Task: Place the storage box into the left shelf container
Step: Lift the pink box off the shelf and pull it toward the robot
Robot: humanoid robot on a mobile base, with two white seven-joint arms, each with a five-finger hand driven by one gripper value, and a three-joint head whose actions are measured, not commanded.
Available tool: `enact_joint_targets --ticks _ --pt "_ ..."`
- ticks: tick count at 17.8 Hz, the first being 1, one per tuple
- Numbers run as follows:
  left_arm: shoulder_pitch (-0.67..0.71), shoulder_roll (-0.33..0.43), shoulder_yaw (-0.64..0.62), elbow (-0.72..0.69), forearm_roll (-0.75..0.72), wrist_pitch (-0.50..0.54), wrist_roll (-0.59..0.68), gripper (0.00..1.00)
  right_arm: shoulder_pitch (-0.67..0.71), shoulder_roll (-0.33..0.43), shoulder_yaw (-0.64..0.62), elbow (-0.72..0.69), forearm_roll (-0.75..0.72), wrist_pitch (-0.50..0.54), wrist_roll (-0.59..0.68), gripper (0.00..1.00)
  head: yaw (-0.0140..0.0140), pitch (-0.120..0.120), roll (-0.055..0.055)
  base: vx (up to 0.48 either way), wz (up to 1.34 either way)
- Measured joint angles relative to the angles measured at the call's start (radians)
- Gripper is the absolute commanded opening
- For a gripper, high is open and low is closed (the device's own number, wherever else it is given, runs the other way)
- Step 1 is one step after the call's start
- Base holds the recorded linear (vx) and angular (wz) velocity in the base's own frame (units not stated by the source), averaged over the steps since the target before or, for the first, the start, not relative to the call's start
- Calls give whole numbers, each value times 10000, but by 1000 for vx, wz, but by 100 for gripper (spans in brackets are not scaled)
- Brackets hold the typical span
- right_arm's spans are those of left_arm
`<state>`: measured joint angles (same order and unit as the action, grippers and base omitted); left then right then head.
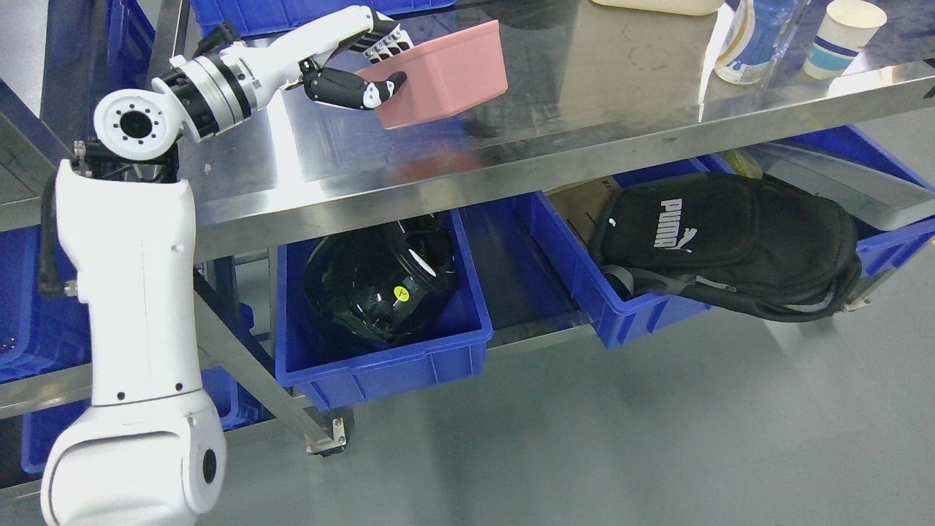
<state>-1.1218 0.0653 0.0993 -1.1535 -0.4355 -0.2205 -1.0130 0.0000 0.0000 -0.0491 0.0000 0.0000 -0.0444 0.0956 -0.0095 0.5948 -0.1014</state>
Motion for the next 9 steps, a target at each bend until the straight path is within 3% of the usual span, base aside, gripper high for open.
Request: enact_joint_targets --ticks 3,9 --pt "63 -169 548 -49 1604 -424 499 2 0 0 0 0 0 0 0 100 0 0 0 0 0" --pt "2203 -404 815 -869 4467 -3036 1197 1 0 0 0 0 0 0 0 100 0 0 0 0 0"
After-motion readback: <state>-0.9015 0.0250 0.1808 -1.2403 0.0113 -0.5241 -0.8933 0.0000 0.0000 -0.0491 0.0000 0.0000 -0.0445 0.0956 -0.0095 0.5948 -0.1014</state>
